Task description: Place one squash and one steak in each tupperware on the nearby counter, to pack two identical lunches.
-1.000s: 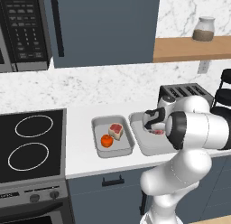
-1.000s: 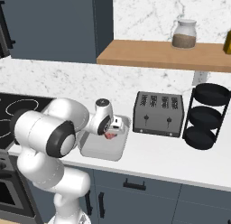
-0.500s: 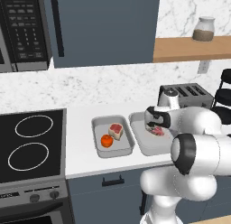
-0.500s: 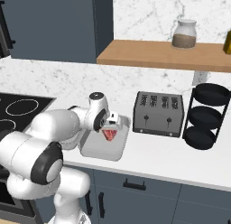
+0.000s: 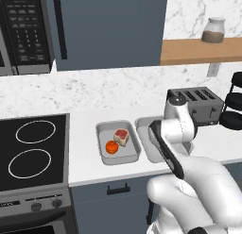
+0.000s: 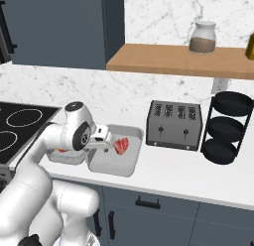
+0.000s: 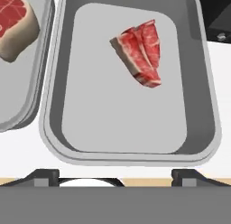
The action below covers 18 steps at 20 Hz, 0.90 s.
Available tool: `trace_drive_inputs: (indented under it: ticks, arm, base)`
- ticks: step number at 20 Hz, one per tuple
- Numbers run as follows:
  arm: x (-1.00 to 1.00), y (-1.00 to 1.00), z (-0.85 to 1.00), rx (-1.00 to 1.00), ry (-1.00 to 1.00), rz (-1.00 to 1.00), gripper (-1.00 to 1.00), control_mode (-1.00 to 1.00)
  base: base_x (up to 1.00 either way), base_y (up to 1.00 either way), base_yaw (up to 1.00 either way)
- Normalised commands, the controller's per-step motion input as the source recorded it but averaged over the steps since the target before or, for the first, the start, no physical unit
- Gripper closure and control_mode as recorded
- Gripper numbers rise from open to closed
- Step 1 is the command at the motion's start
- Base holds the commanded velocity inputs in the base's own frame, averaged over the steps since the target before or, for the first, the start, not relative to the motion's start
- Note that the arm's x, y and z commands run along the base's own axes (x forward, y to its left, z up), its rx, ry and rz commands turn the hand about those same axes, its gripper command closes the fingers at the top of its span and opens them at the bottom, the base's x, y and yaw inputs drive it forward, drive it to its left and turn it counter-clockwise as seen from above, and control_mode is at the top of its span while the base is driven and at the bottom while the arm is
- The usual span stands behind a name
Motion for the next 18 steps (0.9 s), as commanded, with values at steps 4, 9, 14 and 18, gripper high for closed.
trace_drive_inputs:
  ticks: [4, 9, 14, 18]
  arm:
    - [-1.00, 0.23, 0.91, 0.02, 0.04, -0.09, -1.00, -1.00]
    - [-1.00, 0.02, 0.22, 0.10, 0.00, -0.04, -1.00, -1.00]
    - [-0.76, 0.00, 0.00, 0.25, -0.08, 0.00, -1.00, -1.00]
    - [-0.20, 0.05, -0.05, 0.00, -0.09, 0.00, -1.00, -1.00]
  base:
    - [0.00, 0.00, 0.00]
    - [0.00, 0.00, 0.00]
    - [0.00, 0.00, 0.00]
    - [0.00, 0.00, 0.00]
